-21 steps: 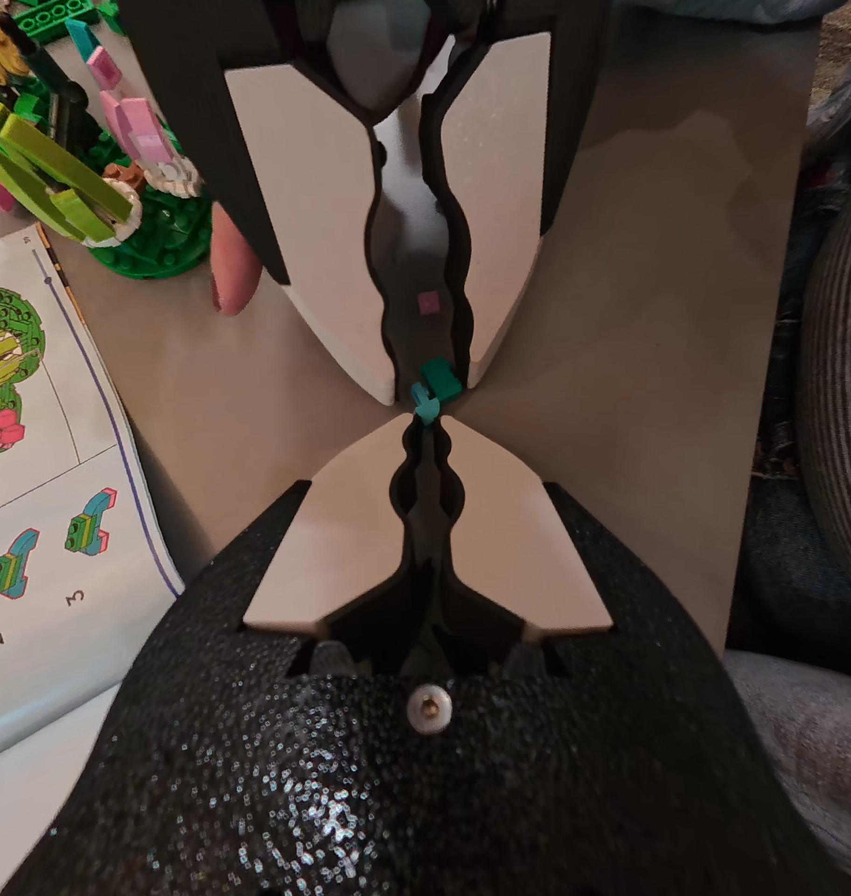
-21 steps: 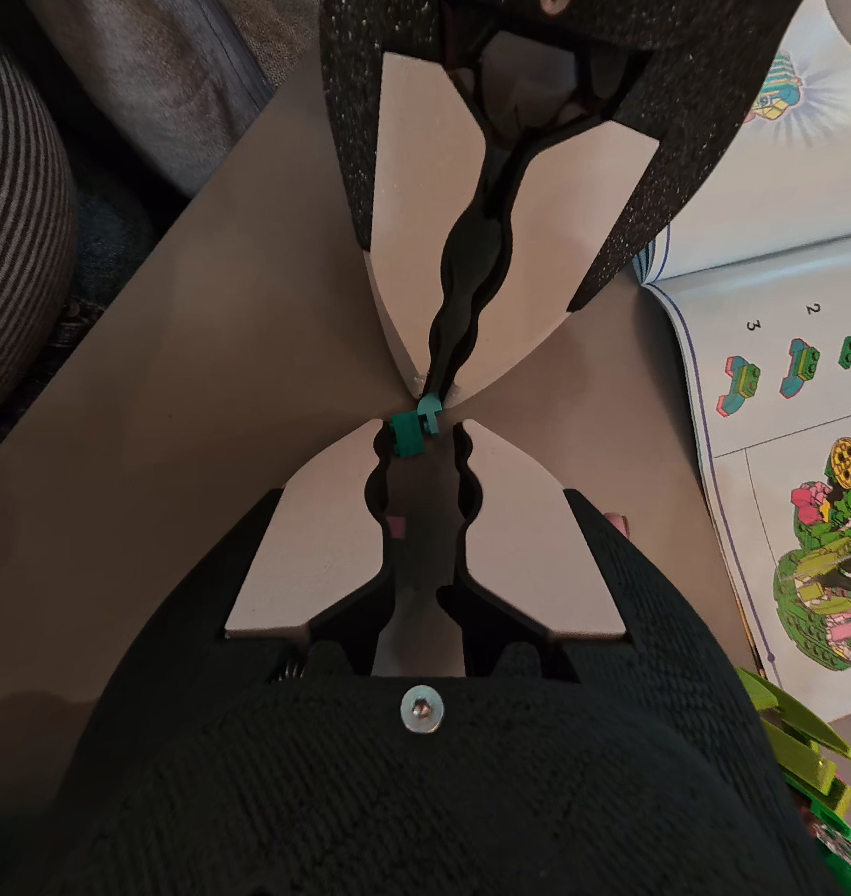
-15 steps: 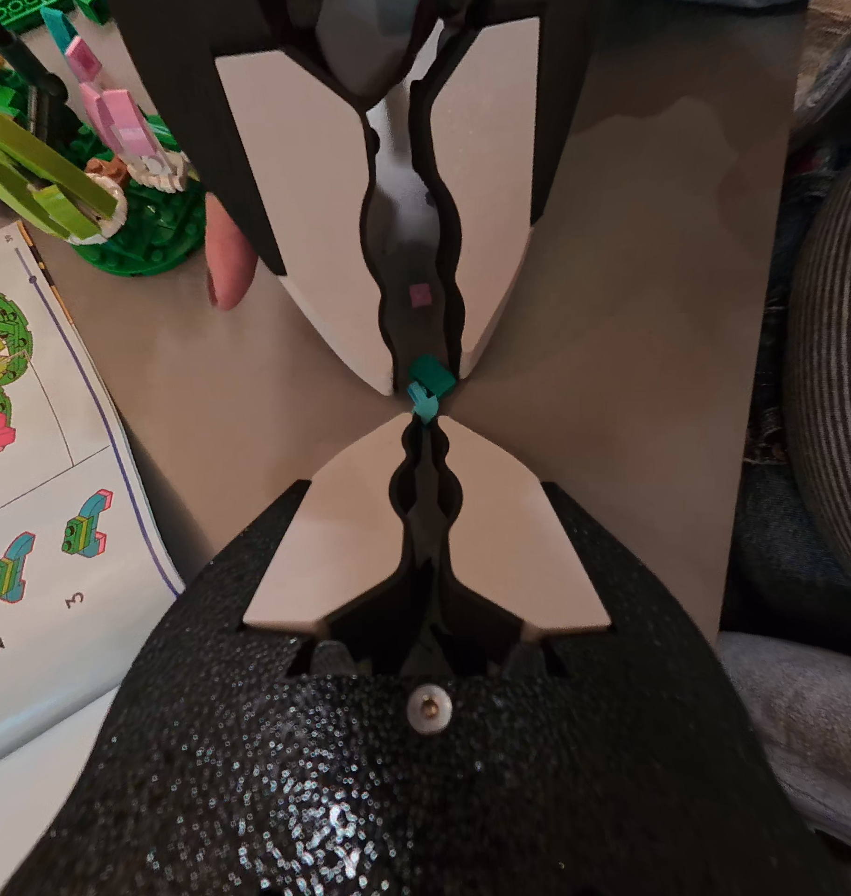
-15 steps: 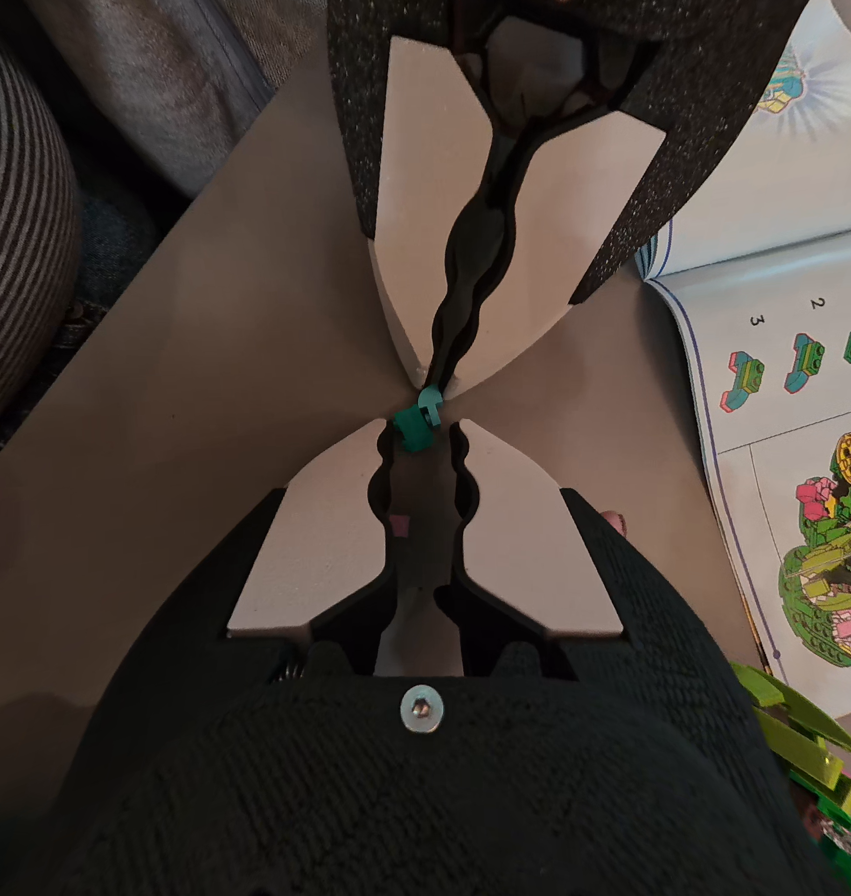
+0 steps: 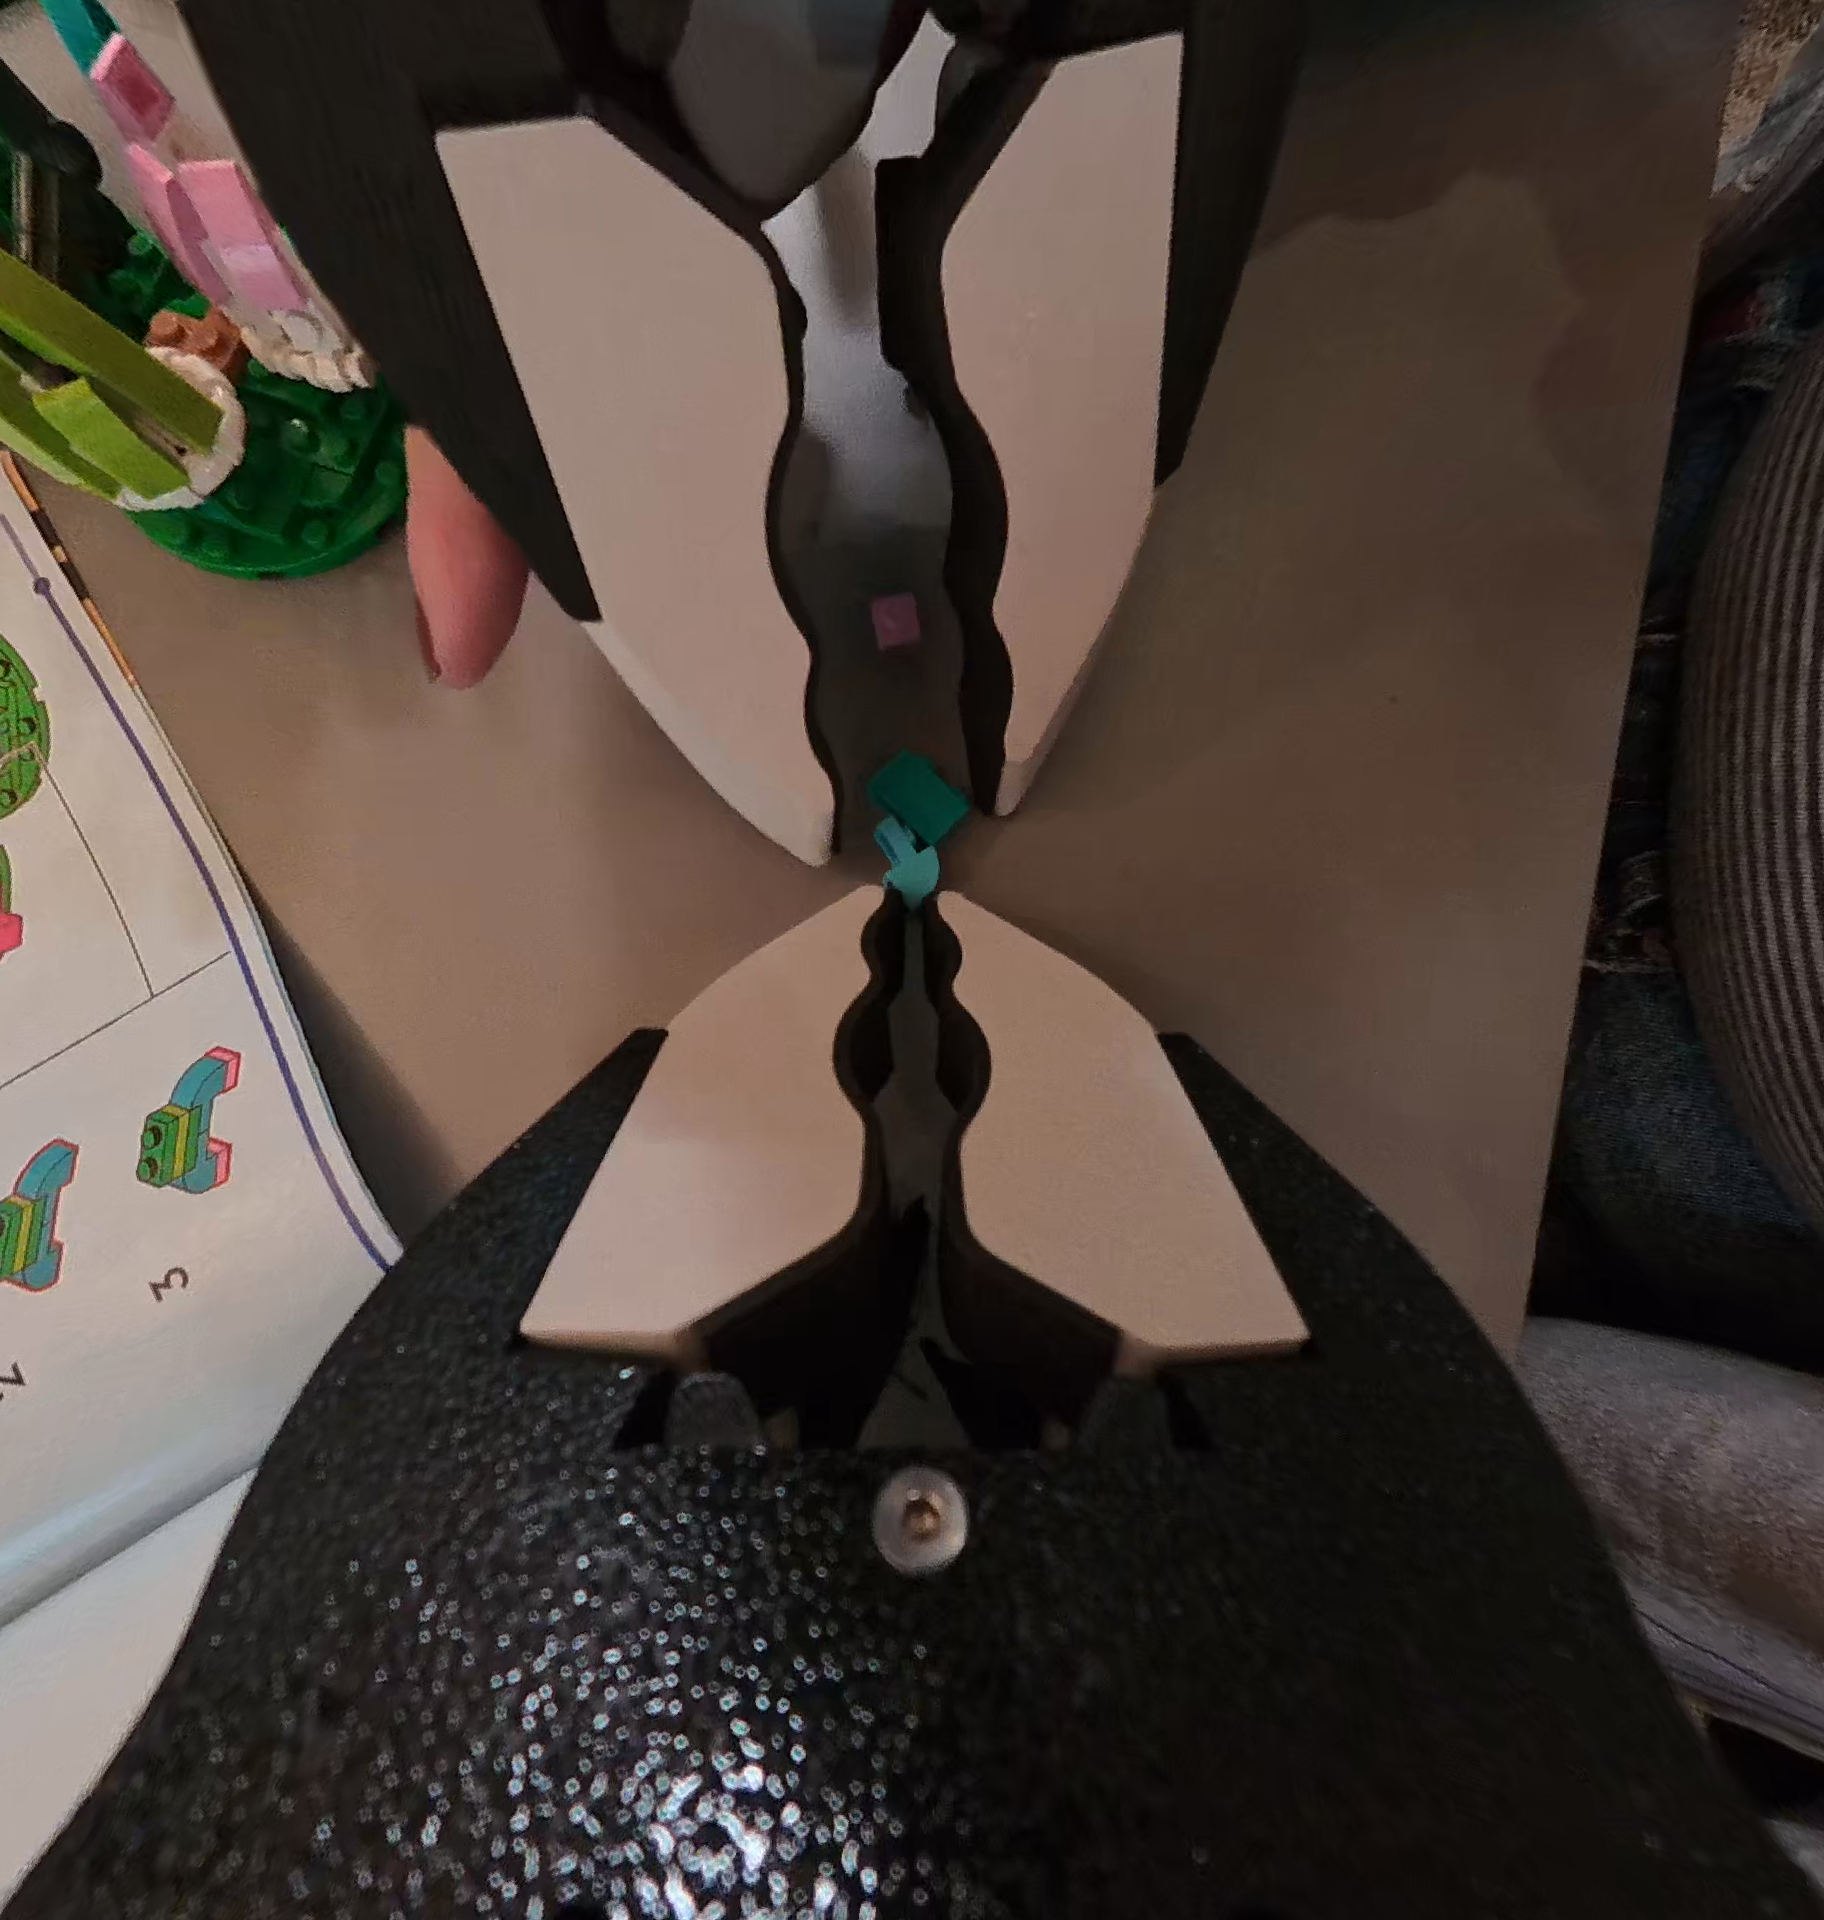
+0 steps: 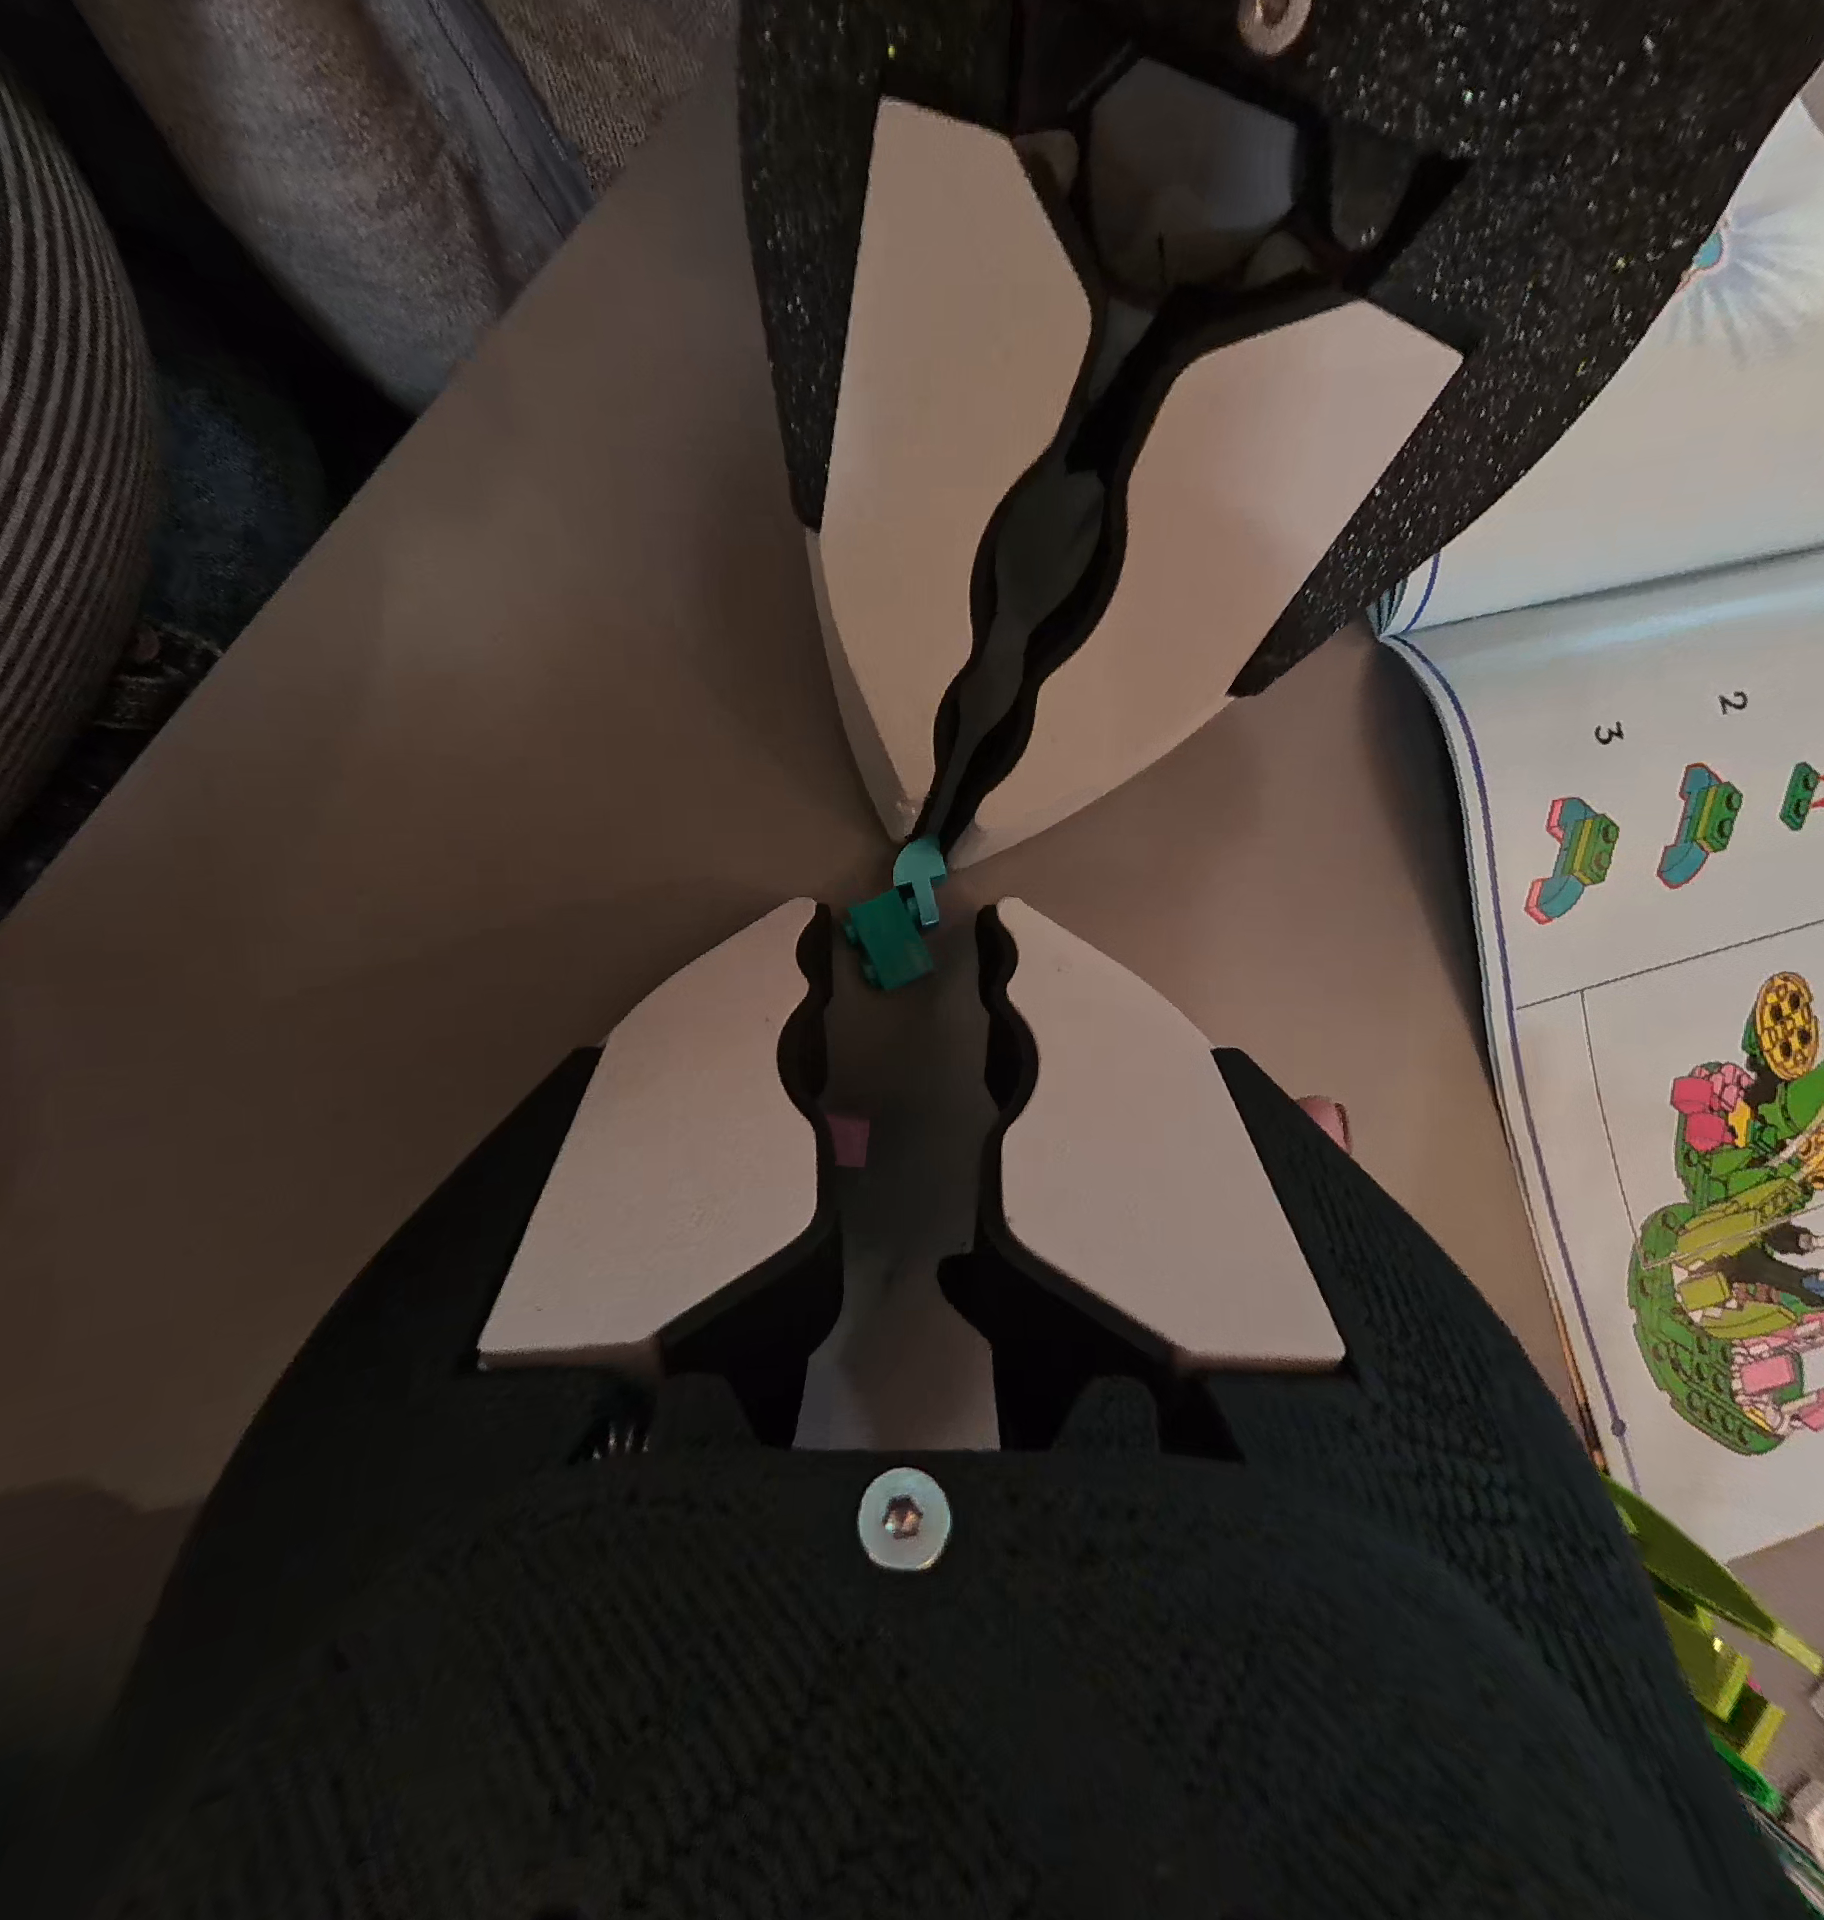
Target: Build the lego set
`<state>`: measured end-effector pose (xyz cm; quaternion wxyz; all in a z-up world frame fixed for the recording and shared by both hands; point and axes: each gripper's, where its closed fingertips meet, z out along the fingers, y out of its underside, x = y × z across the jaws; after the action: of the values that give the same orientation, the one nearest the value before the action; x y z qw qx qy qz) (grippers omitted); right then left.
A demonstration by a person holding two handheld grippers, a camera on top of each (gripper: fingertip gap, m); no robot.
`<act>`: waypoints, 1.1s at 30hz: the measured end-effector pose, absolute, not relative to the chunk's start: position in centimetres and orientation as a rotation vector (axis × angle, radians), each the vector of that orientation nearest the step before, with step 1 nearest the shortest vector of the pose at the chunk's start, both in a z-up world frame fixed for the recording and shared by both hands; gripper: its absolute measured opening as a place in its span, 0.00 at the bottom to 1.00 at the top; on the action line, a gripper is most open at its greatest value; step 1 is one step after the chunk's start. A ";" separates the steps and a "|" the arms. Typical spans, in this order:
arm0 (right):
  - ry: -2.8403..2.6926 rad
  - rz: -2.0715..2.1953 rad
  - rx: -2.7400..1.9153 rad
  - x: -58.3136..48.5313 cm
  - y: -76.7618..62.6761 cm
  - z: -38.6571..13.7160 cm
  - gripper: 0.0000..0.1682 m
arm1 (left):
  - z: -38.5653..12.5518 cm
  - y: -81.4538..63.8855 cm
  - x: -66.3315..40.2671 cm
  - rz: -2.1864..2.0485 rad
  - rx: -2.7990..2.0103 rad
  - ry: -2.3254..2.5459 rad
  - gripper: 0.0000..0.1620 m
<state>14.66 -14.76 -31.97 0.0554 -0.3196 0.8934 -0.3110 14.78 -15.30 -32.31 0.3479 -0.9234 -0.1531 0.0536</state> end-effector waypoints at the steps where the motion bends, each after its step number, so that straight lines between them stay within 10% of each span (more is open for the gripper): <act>1: 2.712 -0.938 -0.969 14.6 -14.8 -32.0 0.14 | -32.3 -15.3 14.8 0.138 -2.397 -0.398 0.02; 33: 2.637 -0.877 -0.924 14.6 -14.3 -32.2 0.14 | -32.4 -14.7 14.8 0.030 -2.452 -0.297 0.01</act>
<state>14.56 -14.30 -32.17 0.1064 -0.3139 0.8952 -0.2979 14.77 -14.75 -32.36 0.3295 -0.9372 -0.1134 0.0114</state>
